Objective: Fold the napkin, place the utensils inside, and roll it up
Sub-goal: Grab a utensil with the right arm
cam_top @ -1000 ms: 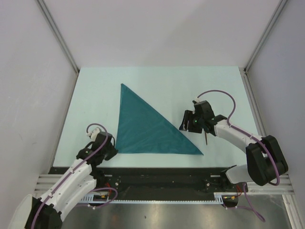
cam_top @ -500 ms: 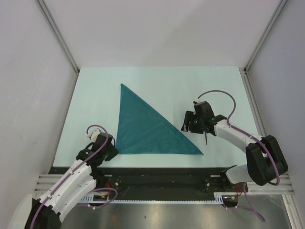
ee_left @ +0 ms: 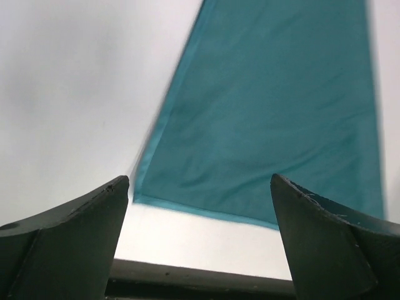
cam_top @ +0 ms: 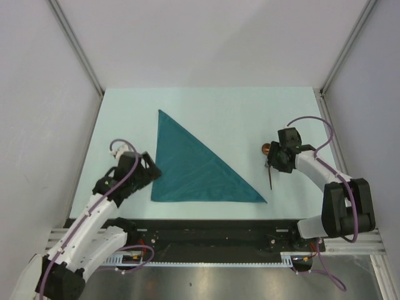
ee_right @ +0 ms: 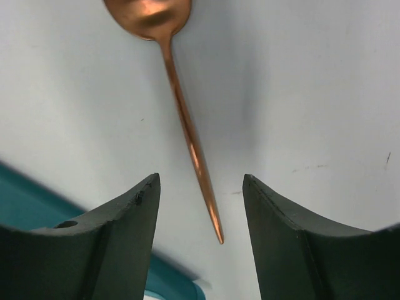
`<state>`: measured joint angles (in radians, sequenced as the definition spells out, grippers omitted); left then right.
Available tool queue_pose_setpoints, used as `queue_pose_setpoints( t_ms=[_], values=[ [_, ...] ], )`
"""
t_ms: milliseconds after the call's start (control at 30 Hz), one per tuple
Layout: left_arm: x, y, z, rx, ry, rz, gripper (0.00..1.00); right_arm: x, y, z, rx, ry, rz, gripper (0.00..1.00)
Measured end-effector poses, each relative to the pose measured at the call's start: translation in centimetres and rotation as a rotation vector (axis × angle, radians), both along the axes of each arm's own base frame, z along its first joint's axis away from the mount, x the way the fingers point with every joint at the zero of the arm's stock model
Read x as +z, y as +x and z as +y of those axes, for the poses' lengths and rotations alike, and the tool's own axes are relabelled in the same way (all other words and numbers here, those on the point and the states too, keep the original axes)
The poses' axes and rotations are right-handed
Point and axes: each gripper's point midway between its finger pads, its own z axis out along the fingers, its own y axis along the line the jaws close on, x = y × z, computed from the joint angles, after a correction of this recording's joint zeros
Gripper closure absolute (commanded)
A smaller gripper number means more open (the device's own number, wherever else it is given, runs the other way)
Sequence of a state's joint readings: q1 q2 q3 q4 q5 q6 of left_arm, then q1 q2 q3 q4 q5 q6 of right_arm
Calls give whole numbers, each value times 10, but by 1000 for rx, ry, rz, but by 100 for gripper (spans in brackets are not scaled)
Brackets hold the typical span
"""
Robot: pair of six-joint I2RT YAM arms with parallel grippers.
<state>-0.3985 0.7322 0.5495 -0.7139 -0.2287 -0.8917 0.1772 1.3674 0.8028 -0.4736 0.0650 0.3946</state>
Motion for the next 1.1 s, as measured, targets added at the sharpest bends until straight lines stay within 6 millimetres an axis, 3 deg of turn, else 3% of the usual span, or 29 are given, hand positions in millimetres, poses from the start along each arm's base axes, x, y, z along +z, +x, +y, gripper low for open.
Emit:
queue_pose_setpoints(
  t_ms=[233, 400, 467, 600, 700, 867, 967, 1100],
  values=[
    [108, 89, 38, -8, 88, -203, 0, -25, 1, -6, 25, -44, 90, 45],
    [153, 127, 64, -36, 149, -302, 0, -25, 10, -7, 52, -59, 73, 55],
    [156, 137, 74, -44, 166, -308, 0, -26, 14, -6, 61, -63, 65, 60],
    [140, 149, 92, -50, 184, -256, 0, -31, 23, -5, 82, -74, 76, 63],
    [130, 153, 96, -61, 187, -231, 0, -33, 28, -5, 93, -81, 81, 64],
    [132, 157, 95, -87, 183, -254, 0, -34, 32, -5, 113, -87, 80, 66],
    [130, 158, 97, -92, 172, -256, 0, -38, 34, -2, 129, -88, 90, 74],
    [128, 157, 102, -79, 167, -256, 0, -39, 42, 5, 158, -104, 88, 100]
  ],
)
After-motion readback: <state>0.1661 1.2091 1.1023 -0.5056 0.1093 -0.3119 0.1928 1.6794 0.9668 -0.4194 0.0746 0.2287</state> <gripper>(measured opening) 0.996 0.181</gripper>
